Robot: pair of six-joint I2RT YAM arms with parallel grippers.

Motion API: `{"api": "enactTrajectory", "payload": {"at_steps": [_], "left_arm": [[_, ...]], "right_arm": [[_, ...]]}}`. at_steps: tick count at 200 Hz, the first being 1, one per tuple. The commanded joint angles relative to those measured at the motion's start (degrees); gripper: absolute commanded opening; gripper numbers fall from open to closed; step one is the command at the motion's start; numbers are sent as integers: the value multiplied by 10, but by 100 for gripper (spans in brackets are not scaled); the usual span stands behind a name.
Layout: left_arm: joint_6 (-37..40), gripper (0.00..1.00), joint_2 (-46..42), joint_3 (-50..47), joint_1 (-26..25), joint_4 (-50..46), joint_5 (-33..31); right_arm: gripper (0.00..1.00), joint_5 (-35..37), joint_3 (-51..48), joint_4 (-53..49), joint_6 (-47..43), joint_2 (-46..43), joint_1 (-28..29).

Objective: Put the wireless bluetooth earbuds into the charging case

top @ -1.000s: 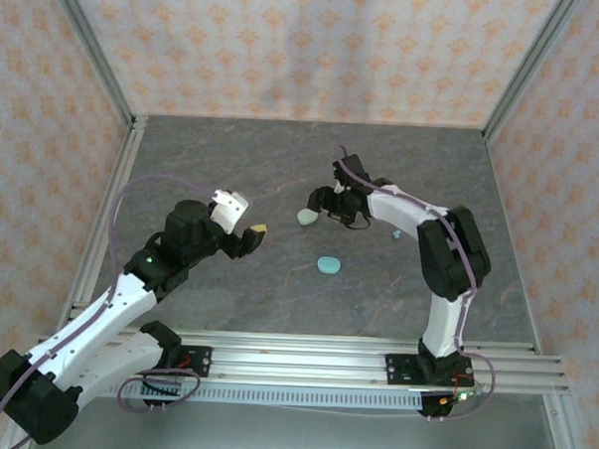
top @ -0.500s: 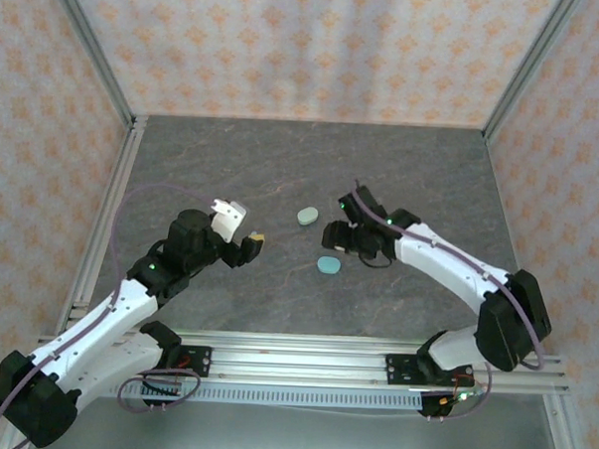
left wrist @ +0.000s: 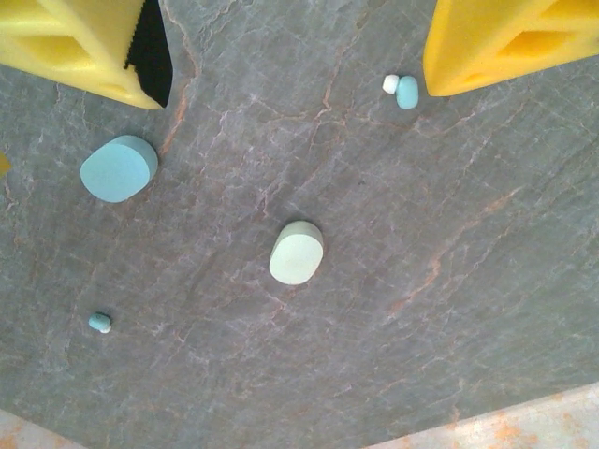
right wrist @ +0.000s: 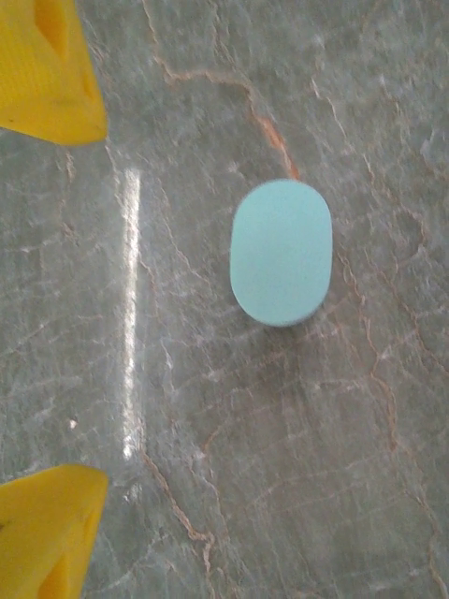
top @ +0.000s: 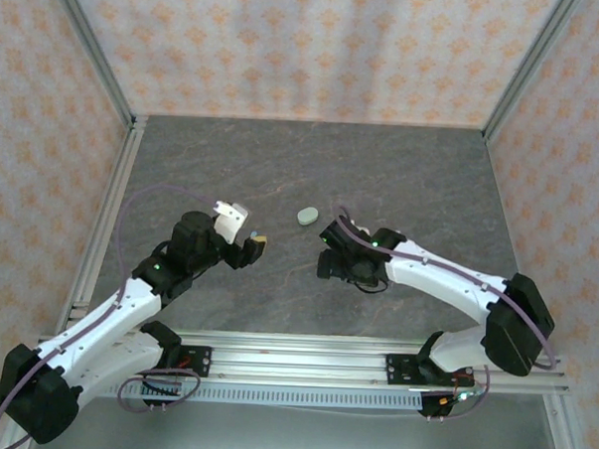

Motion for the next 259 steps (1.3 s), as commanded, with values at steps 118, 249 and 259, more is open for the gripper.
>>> {"api": "enactTrajectory", "payload": {"at_steps": [118, 249, 259], "left_arm": [[-5, 72, -21, -11, -7, 15, 5], [4, 70, -17, 11, -9, -7, 28], [6, 70, -17, 9, -9, -2, 34]], "right_arm": [[90, 38, 126, 5, 18, 208, -18], [73, 4, 58, 90, 8, 232, -35], [70, 3, 55, 94, 4, 232, -39]]}}
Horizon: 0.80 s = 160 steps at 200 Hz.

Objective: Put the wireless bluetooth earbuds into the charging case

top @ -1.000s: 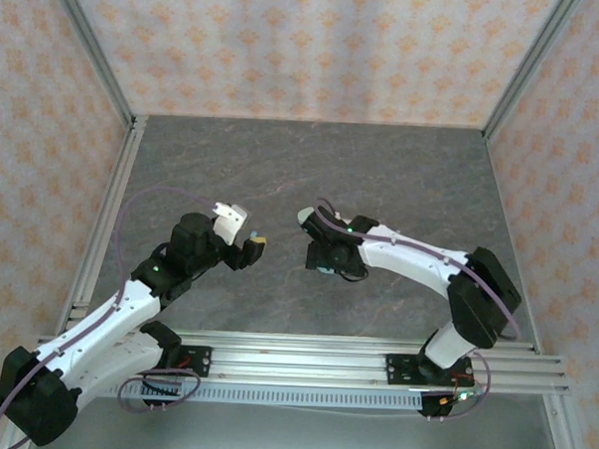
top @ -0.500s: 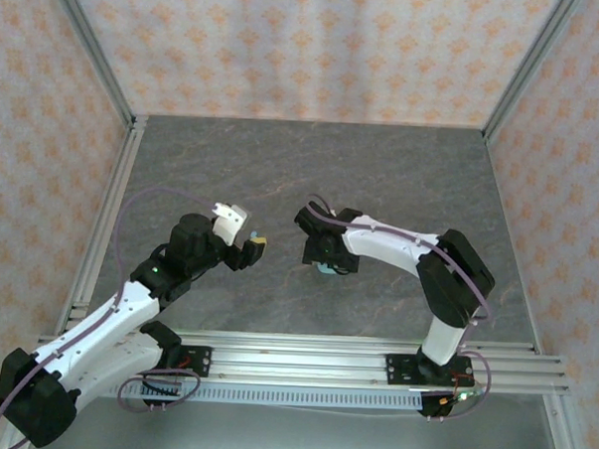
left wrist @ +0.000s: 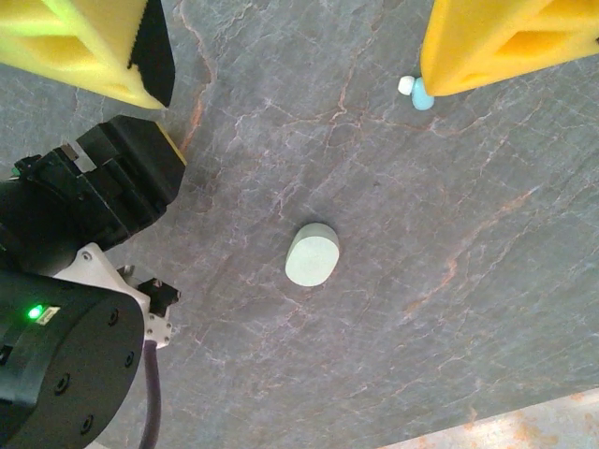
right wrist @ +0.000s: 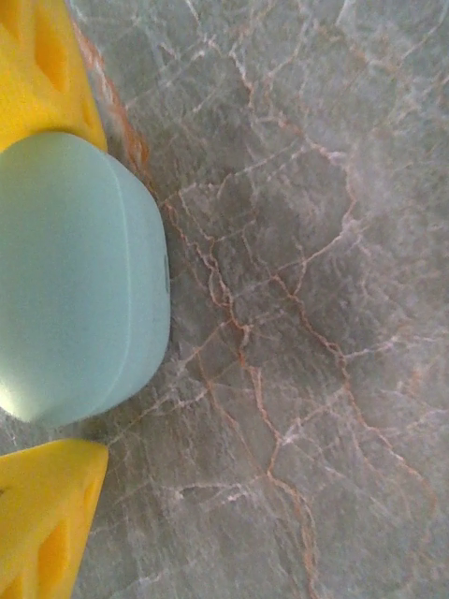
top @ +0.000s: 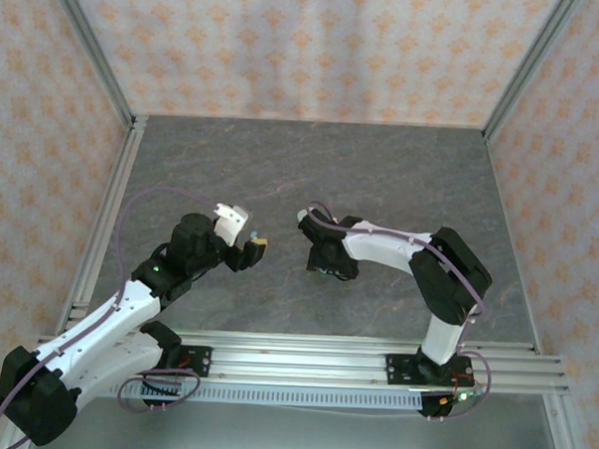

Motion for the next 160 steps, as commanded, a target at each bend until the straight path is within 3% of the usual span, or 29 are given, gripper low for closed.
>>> {"api": "enactTrajectory", "payload": {"at_steps": [1, 72, 110, 160], "left_arm": [[8, 70, -8, 12, -5, 0, 20], [30, 70, -12, 0, -8, 43, 85], [66, 70, -42, -25, -22, 108, 128], [112, 71, -37, -13, -65, 142, 129]], "right_arm": [[70, 6, -11, 14, -8, 8, -8], [44, -17, 7, 5, -65, 7, -18], [39, -48, 58, -65, -103, -54, -19], [36, -136, 183, -198, -157, -132, -24]]}}
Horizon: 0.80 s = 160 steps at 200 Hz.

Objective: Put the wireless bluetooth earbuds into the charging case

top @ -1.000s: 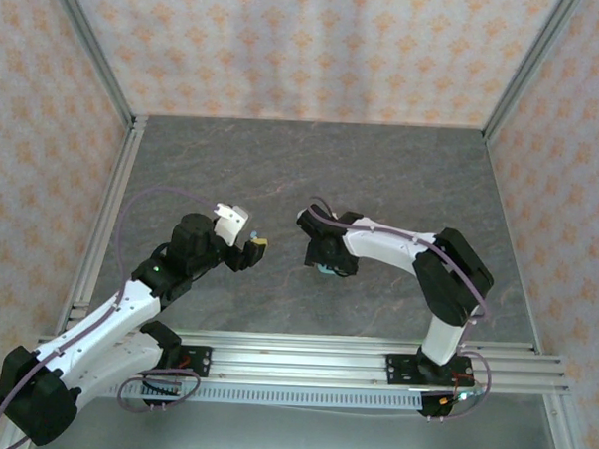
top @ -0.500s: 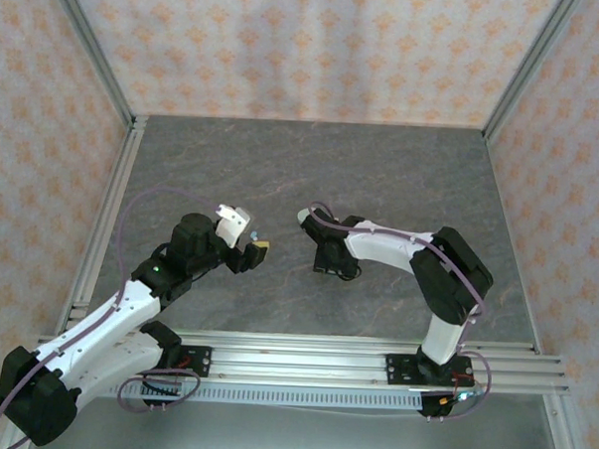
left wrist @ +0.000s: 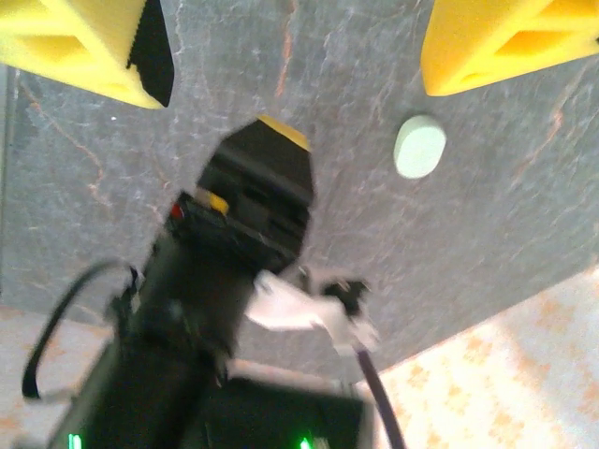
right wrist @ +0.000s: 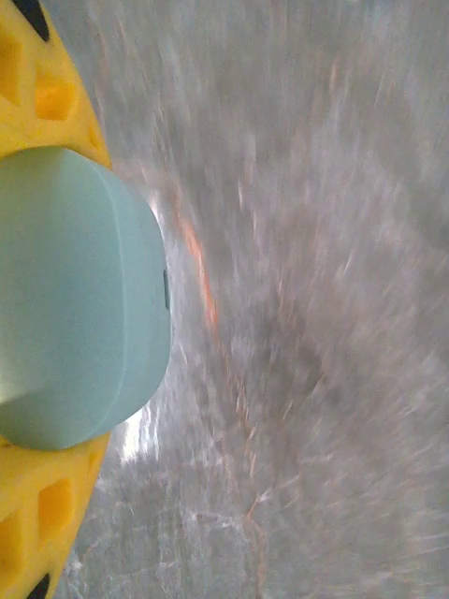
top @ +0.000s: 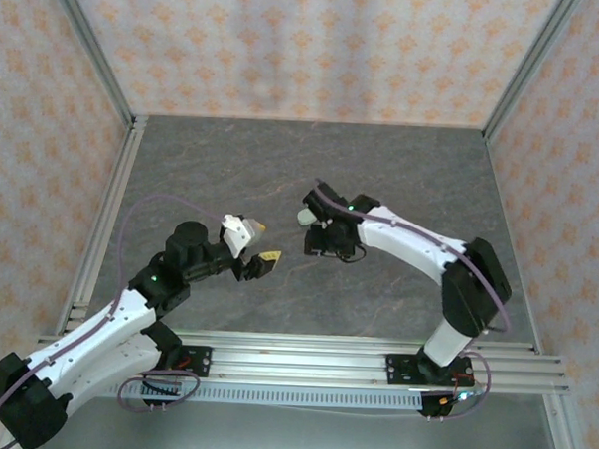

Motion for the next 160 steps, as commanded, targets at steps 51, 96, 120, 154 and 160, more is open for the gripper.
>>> {"api": "enactTrajectory", "payload": {"at_steps": [51, 96, 120, 154, 160], "left_arm": [[34, 70, 46, 21, -27, 131, 16], [21, 70, 93, 49, -40, 180, 29], [38, 68, 109, 76, -52, 147, 32], [34, 68, 127, 91, -61, 156, 39], [32, 68, 130, 93, -62, 156, 41]], "right_arm": [[33, -93, 189, -234, -69, -63, -6], [33, -147, 225, -240, -58, -74, -6], [33, -171, 233, -233, -53, -73, -6], [33, -193, 241, -227, -49, -69, -6], [33, -197, 241, -225, -48, -69, -5]]}}
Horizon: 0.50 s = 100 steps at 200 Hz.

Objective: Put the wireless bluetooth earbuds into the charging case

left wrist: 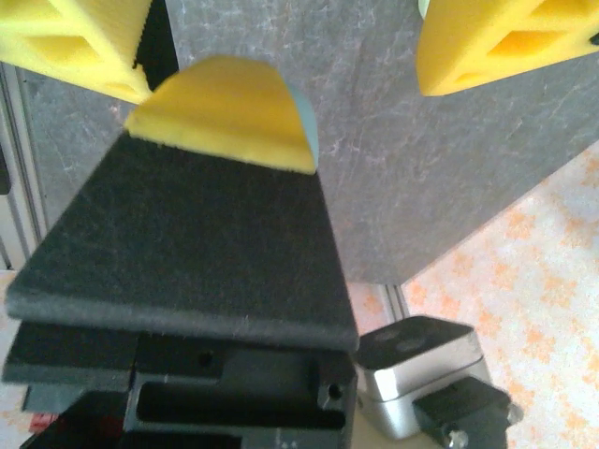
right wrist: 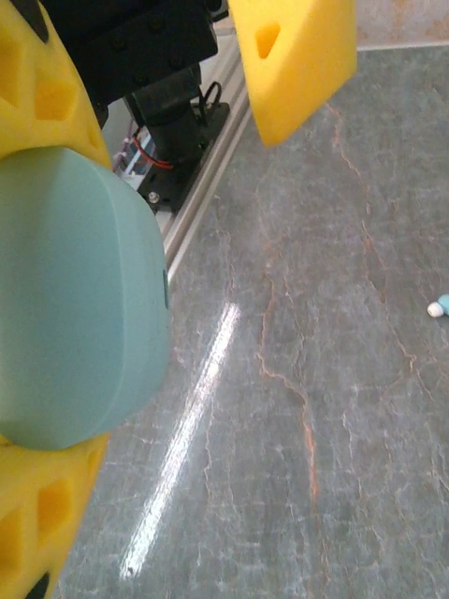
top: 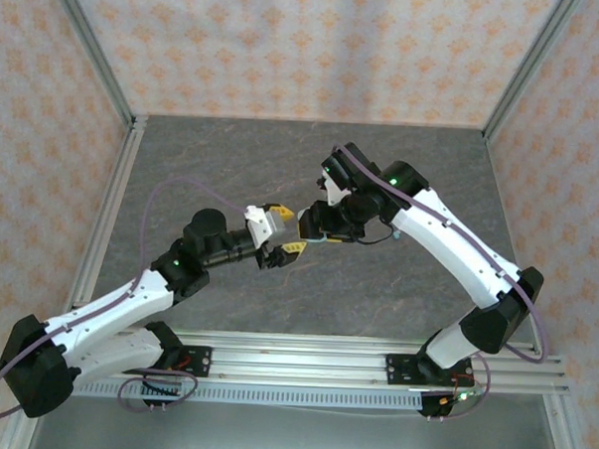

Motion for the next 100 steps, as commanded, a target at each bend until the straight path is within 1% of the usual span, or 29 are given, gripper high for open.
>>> {"api": "enactTrajectory", "payload": {"at_steps": [1, 58, 81, 100], "left_arm": [[3, 68, 11, 23, -7, 23, 19], [-5, 66, 42, 44, -17, 39, 34], [-5, 63, 49, 53, -17, 39, 40], [-4, 57, 52, 58, -16, 28, 44]], "right_arm": [[33, -28, 21, -8, 8, -11, -3], [33, -48, 25, 4, 14, -9, -4], [33, -45, 25, 2, 13, -4, -3], [33, -44, 23, 3, 13, -2, -3]]}}
